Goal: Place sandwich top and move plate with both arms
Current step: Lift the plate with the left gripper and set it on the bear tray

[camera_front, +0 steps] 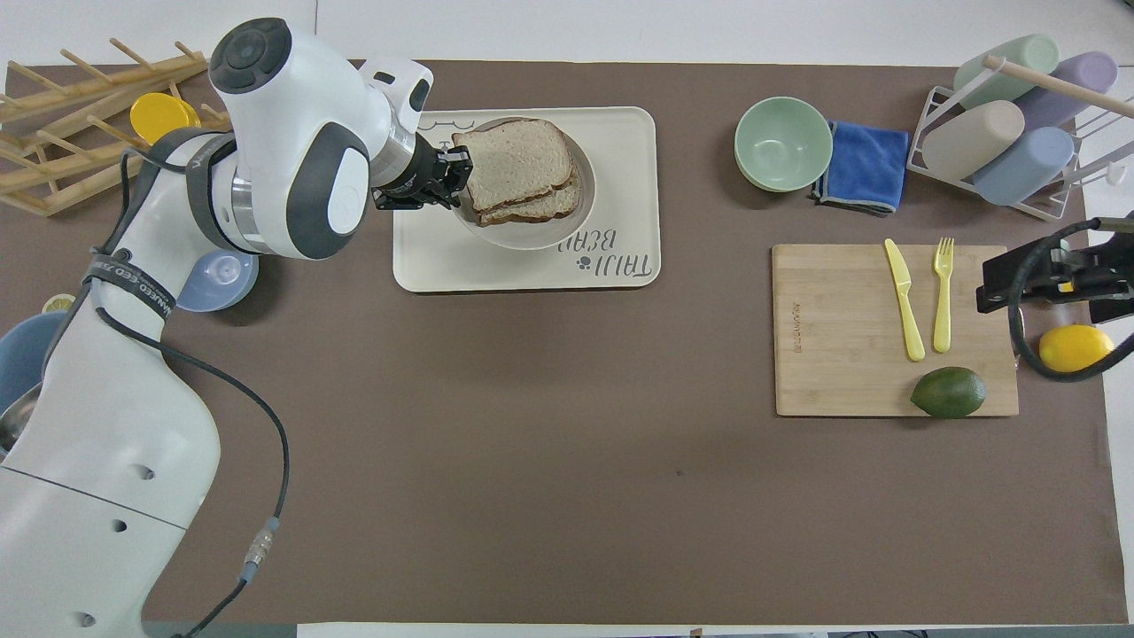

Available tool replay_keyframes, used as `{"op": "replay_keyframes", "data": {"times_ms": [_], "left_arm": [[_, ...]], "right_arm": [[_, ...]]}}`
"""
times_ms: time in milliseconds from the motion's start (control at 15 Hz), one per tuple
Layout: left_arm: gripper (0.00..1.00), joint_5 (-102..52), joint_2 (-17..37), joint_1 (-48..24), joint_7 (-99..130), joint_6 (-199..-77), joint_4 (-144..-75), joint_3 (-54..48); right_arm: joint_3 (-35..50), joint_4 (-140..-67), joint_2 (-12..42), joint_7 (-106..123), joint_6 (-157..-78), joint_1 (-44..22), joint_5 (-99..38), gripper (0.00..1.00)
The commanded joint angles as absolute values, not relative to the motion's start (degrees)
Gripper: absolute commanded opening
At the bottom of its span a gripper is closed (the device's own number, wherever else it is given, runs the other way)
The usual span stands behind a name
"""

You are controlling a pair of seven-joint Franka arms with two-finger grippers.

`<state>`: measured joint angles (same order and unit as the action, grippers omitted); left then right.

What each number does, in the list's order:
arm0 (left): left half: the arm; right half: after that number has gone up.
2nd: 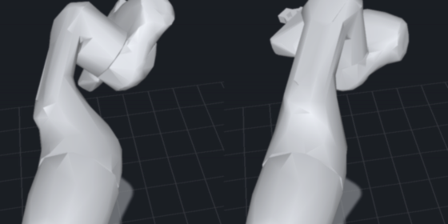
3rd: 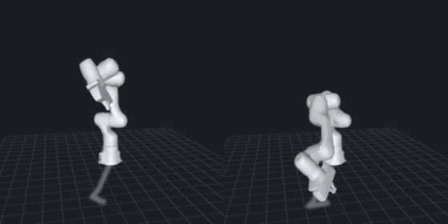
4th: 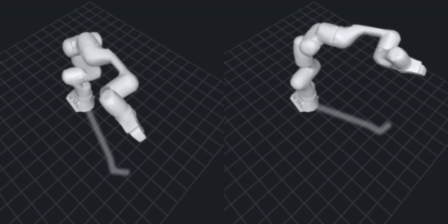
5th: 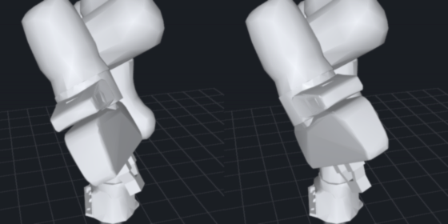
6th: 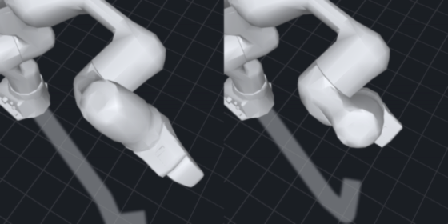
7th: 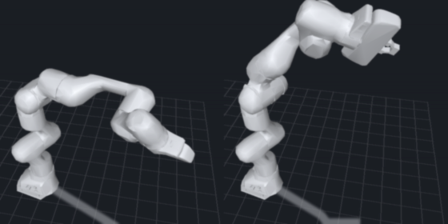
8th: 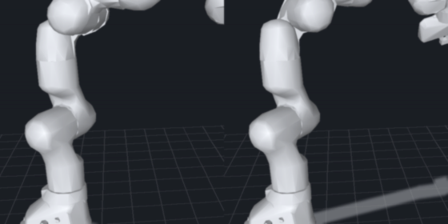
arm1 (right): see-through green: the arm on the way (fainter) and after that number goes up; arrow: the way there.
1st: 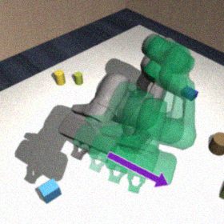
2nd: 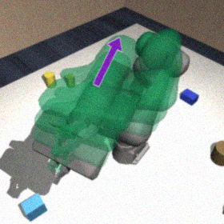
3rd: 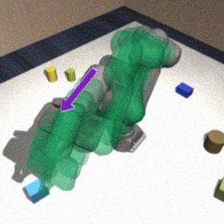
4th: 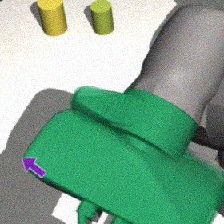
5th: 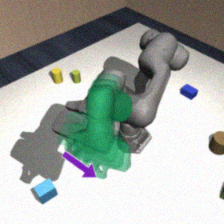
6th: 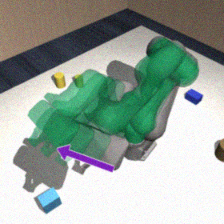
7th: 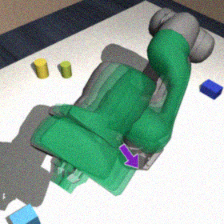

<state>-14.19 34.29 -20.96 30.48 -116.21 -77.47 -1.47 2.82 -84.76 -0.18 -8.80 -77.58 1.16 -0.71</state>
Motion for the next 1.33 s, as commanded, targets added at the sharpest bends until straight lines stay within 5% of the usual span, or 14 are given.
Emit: {"op": "replay_keyframes", "data": {"times_ms": [0, 600, 667, 733, 1267], "left_arm": [[0.0, -13.3, 35.8, -21.0, 29.9, -120.7, -77.3, -0.9], [0.02, -12.4, 32.5, -21.2, 25.7, -127.5, -89.0, -0.9], [0.78, -12.3, 32.3, -21.2, 24.7, -127.3, -88.9, -0.8], [1.0, -12.3, 32.3, -21.0, 24.1, -127.0, -88.6, -0.8], [1.0, -4.5, 27.6, -16.9, 23.8, -122.1, -86.6, 0.7]], "right_arm": [[3.2, -86.0, -1.2, -7.6, -79.0, 1.8, -1.8, 1.0], [3.2, -86.0, -1.2, -7.5, -79.0, 1.8, -1.7, 1.0], [3.2, -86.0, -1.2, -7.6, -79.0, 1.8, -1.7, 1.0], [3.2, -86.0, -1.2, -7.6, -79.0, 1.8, -1.7, 1.0], [3.2, -86.0, -1.2, -7.6, -78.9, 1.8, -1.7, 1.0]]}}
